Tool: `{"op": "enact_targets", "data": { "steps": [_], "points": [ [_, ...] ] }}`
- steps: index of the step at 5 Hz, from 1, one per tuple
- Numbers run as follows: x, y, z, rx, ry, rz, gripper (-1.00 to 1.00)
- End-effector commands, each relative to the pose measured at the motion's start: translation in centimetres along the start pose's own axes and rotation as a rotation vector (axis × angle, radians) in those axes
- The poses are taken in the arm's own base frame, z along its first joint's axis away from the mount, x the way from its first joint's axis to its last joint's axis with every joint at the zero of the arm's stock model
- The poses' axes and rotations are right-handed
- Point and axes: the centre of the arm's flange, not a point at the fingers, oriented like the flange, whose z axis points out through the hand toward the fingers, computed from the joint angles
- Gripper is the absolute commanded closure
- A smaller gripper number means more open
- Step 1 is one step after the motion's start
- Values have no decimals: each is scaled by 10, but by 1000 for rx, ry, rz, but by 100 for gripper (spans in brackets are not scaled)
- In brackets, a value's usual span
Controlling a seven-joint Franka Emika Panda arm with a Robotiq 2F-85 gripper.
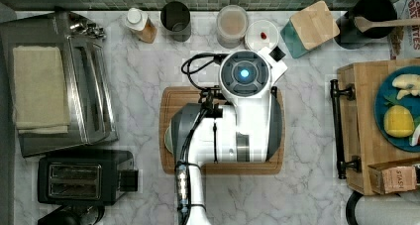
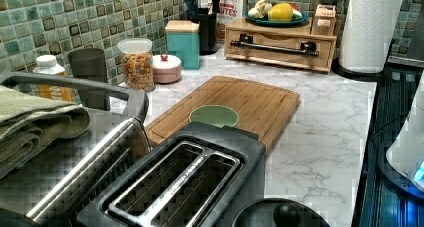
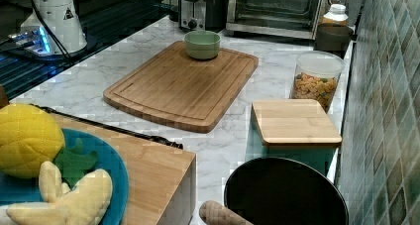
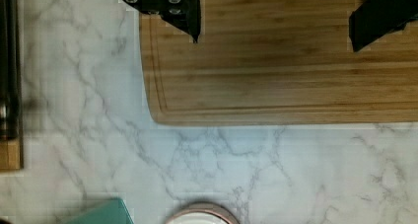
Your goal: Open the drawer.
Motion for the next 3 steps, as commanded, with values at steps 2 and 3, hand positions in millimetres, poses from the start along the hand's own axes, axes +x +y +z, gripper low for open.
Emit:
{"op": "enact_targets", "data": {
  "steps": [2, 3],
  "points": [
    [-79, 183, 49, -51, 90, -97, -100],
    [-89, 195, 64, -103, 87, -113, -100]
  ]
}}
